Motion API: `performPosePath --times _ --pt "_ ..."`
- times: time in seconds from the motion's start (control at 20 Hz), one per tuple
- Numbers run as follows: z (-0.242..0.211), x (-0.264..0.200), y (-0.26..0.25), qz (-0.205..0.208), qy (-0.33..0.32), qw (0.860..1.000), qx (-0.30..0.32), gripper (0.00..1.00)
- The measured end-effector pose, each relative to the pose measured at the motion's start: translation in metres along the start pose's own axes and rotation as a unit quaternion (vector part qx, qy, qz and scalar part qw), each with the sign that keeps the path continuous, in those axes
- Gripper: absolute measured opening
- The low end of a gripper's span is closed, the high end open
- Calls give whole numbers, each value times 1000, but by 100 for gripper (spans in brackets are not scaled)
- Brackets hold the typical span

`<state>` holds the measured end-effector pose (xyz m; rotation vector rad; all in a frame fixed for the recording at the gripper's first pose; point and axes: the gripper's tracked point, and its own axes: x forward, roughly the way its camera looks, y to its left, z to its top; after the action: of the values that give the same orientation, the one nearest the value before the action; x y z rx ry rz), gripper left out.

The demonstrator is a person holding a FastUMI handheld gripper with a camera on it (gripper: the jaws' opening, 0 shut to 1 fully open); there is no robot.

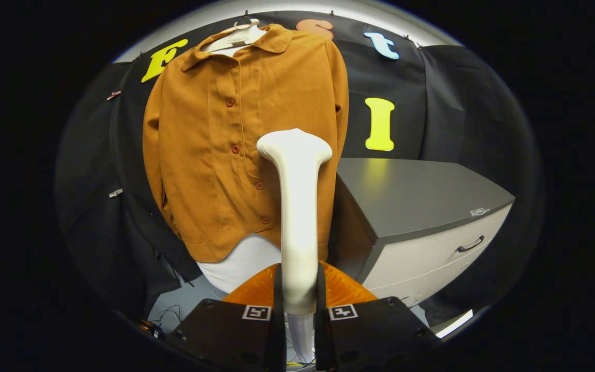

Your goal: Iron the clothes twice with a garment steamer, once on the left side and once on the right side.

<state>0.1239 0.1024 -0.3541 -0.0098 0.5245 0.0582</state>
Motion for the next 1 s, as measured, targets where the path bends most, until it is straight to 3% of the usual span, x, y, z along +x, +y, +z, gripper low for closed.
performPosePath --times 0.5,1.0 --pt "85 -79 8 -1 -107 994 13 25" --pt "186 -126 70 16 -214 977 7 25"
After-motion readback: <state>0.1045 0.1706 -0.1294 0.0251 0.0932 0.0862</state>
